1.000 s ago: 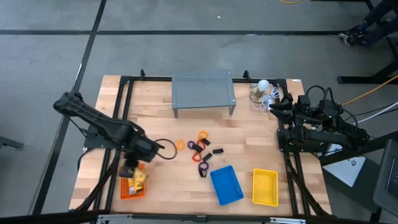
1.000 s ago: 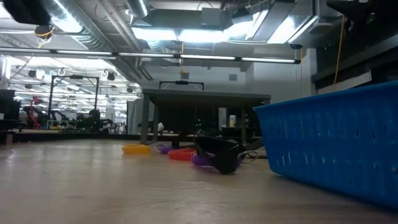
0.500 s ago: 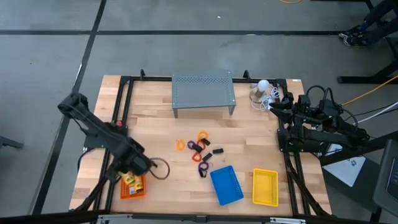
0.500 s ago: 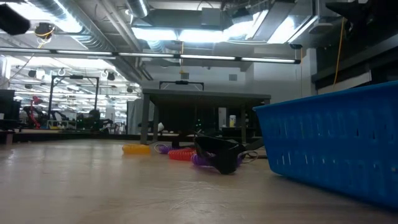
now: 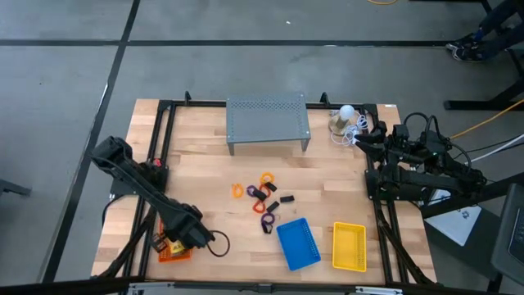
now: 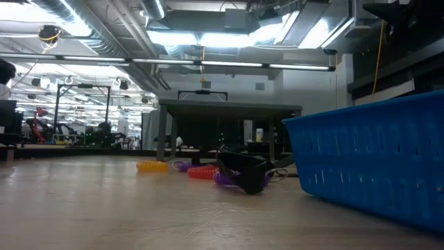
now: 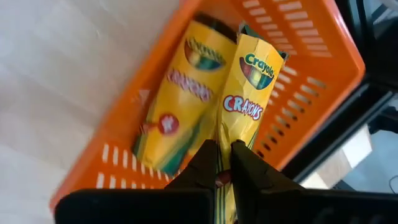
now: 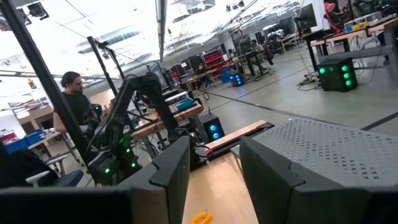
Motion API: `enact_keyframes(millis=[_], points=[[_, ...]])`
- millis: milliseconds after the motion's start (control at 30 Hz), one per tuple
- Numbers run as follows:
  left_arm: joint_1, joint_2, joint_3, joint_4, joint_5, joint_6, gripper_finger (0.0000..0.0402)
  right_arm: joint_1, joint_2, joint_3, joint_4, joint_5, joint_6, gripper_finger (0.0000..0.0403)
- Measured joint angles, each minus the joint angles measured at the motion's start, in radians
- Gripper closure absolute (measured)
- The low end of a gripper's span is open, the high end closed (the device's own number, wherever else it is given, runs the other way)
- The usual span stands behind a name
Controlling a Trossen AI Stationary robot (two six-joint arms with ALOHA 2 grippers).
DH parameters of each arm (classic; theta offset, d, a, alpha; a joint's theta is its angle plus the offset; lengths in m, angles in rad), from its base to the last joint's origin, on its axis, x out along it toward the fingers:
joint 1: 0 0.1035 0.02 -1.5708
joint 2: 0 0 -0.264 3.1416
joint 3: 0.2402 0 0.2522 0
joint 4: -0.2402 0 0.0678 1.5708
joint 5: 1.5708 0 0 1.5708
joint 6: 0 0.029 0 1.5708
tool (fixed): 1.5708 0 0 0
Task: Pick & Place Office Desk Supplies
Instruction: Put the yellow crayon box into the orange bin
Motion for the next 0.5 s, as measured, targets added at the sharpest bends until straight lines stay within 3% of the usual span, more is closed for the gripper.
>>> enact_keyframes(millis=[167, 500], points=[[0.0, 0.023, 0.0, 0.031, -0.013, -0.007, 0.0362, 0.0, 0.0, 0.0, 0.0, 0.004, 0.0, 0.026], [0.0, 0.0, 0.0, 0.019, 0.026, -0.201, 0.0259, 0.0, 0.0, 0.0, -0.017, 0.004, 0.0, 0.026]])
